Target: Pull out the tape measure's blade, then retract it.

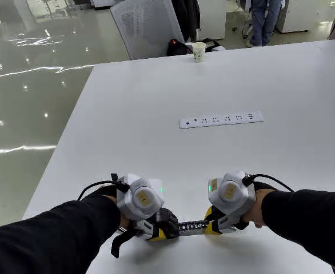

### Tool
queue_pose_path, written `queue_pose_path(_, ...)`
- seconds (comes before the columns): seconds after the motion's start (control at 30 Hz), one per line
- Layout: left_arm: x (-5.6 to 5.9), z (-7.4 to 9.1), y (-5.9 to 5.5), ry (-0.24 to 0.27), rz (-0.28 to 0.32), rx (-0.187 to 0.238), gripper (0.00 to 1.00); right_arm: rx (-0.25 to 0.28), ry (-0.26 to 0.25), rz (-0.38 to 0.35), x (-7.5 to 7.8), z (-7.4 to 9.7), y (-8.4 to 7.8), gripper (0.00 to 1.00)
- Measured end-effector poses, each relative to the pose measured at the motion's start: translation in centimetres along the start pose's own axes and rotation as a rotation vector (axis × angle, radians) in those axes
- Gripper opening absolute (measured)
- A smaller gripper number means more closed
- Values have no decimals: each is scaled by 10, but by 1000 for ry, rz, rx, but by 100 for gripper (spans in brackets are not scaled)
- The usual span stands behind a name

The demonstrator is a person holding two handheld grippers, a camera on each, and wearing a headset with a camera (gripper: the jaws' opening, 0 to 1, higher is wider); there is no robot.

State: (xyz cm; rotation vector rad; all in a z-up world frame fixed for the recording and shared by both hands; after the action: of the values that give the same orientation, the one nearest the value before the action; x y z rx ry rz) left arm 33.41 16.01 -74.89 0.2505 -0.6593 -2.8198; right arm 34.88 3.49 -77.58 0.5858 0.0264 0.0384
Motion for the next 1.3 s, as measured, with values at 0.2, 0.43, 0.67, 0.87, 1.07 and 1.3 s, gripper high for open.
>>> queue_pose_path(0.2,-1,0,0,-1,2,1,33,-6,-1,-3,1,2,-3,10)
queue_pose_path(0.43,-1,0,0,-1,6,3,33,-11,-4,-11,1,7,-9,10)
queue_pose_path(0.67,-1,0,0,-1,5,2,33,-21,-7,-10,2,10,-13,10)
queue_pose_path(0.87,-1,0,0,1,6,0,33,-30,-8,-12,2,12,-16,10)
queue_pose_path(1.07,0,-1,1,0,8,-2,33,-32,-7,-19,2,15,-19,10)
queue_pose_path(1.3,-1,-1,1,-3,11,-2,33,-30,-5,-26,3,17,-23,10)
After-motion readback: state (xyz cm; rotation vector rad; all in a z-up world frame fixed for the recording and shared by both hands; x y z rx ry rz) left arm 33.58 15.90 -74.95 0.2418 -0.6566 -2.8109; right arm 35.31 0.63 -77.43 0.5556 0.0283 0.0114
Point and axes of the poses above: the centre of the closed fingertips' face, and the gripper's own axes: z roughly backward along the fingers, x roughly to its right, y roughly out of its top, the point moved 4 cm from there along z, roughly backward along the fingers
